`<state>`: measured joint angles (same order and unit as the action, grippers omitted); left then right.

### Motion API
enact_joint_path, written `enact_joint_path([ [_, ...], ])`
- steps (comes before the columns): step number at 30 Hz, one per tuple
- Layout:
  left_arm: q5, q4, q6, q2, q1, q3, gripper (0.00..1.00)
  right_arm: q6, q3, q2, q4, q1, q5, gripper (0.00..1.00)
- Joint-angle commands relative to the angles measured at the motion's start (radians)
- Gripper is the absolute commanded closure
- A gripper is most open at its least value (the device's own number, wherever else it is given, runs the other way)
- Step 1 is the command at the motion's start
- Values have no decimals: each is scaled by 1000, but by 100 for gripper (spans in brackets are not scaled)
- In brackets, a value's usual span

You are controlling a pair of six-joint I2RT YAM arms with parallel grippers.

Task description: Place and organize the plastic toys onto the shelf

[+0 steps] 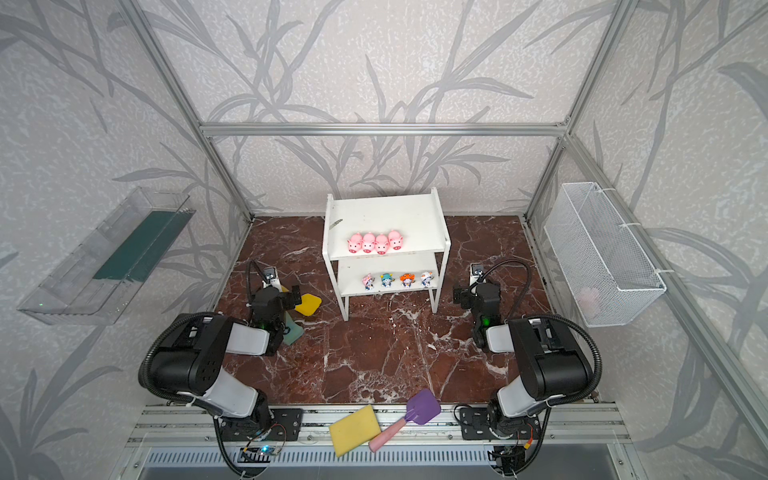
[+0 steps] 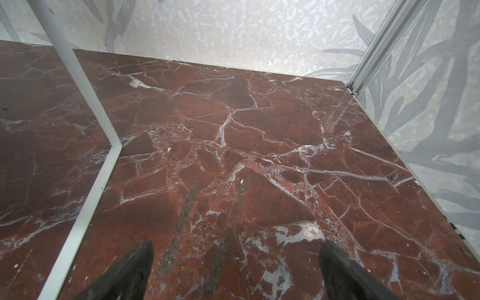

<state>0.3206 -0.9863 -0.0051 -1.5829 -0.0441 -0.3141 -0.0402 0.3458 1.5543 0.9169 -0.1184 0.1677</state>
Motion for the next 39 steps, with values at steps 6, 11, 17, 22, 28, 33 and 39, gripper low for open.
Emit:
enact_joint_path([
  [6,-16,11,-38,8,18,-54,1,23,25,-17,-14,5,36,1],
  [11,-14,5,-35,9,18,-51,1,6,39,-17,-39,3,12,1],
  [17,-14,4,-35,9,19,-52,1,6,39,-17,-38,3,12,1],
  [22,-14,5,-35,9,19,-51,1,5,39,-17,-38,3,12,1],
  [28,-14,5,-35,9,18,-52,1,6,42,-16,-42,3,11,1],
  [33,-14,5,-35,9,18,-51,1,8,42,-16,-43,3,10,1],
  [39,-14,5,-35,9,18,-51,1,8,42,-16,-43,3,10,1],
])
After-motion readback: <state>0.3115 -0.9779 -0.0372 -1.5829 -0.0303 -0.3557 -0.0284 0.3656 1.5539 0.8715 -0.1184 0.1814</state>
